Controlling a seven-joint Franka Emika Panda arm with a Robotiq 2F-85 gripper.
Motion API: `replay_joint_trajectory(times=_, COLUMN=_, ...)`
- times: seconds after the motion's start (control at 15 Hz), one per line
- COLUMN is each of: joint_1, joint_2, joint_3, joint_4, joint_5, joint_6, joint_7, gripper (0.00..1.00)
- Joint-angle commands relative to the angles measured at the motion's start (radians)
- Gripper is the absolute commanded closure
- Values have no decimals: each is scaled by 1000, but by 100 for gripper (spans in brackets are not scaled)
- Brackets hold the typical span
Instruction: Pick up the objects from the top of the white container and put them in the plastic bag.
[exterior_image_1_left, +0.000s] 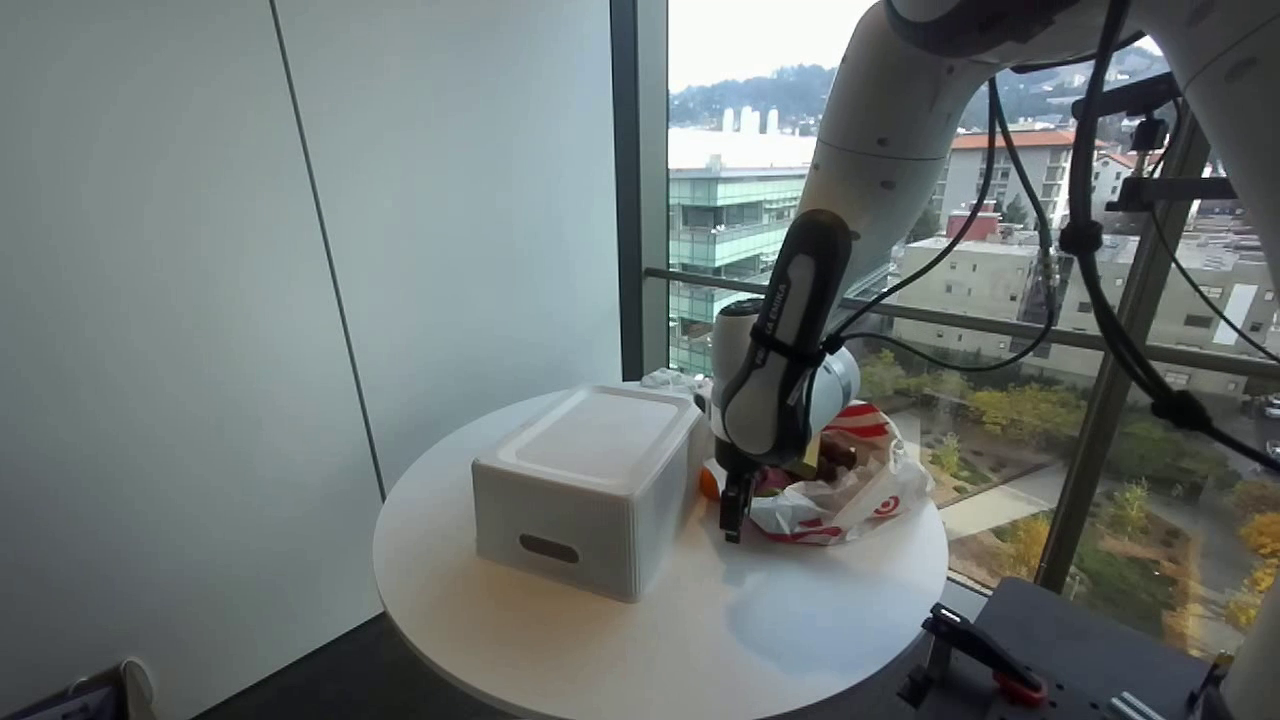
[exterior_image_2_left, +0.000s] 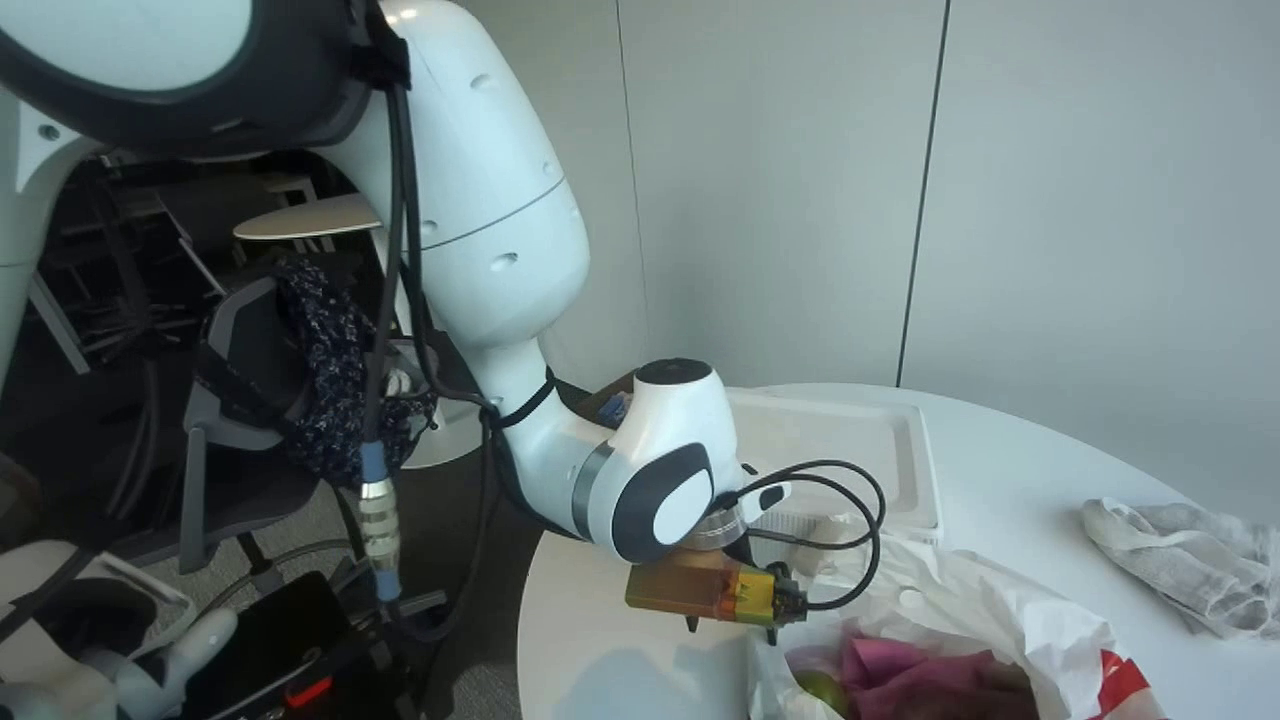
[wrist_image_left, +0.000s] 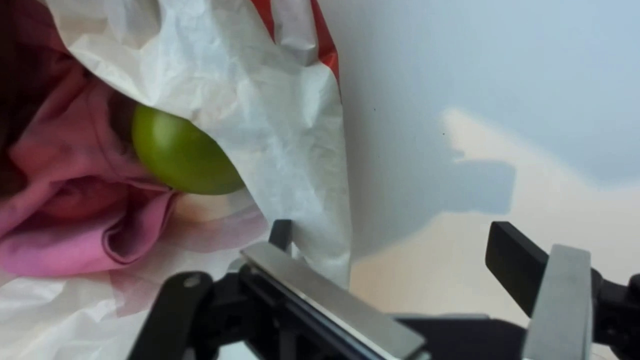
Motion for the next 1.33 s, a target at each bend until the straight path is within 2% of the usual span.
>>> replay_joint_trajectory(times=0.0, joint_1=22, joint_2=48, joint_3=-41, joint_4=37, joint_5=-51, joint_6=85, joint_7=-22, gripper=0)
replay_joint_trajectory(times=0.13, joint_1=20, joint_2=52, joint_3=-46, joint_4=46, joint_5=-64, joint_6=114, joint_7=-26, gripper=0)
replay_joint_trajectory(times=0.47, joint_1=53, joint_2=112, joint_3=-118, joint_4=100, joint_5=-97, joint_6=131, joint_7=-19, gripper=0)
replay_joint_trajectory(times=0.8, joint_1=48, joint_2=172, joint_3=-114, joint_4=135, joint_5=-73, joint_6=143, joint_7=-3, gripper=0)
replay_joint_trajectory(times=0.87, joint_1=35, joint_2=174, joint_3=-97, joint_4=140, joint_5=-66, joint_6=145, joint_7=-2, gripper=25)
replay_joint_trajectory(times=0.93, joint_1=19, joint_2=172, joint_3=-77, joint_4=142, joint_5=-61, joint_6=131, joint_7=-8, gripper=25)
replay_joint_trajectory(times=1.2, joint_1=23, joint_2=176, joint_3=-78, joint_4=156, joint_5=-53, joint_6=134, joint_7=2, gripper=58)
replay_joint_trajectory(times=1.27, joint_1=40, joint_2=180, joint_3=-102, joint_4=159, joint_5=-56, joint_6=141, joint_7=13, gripper=65)
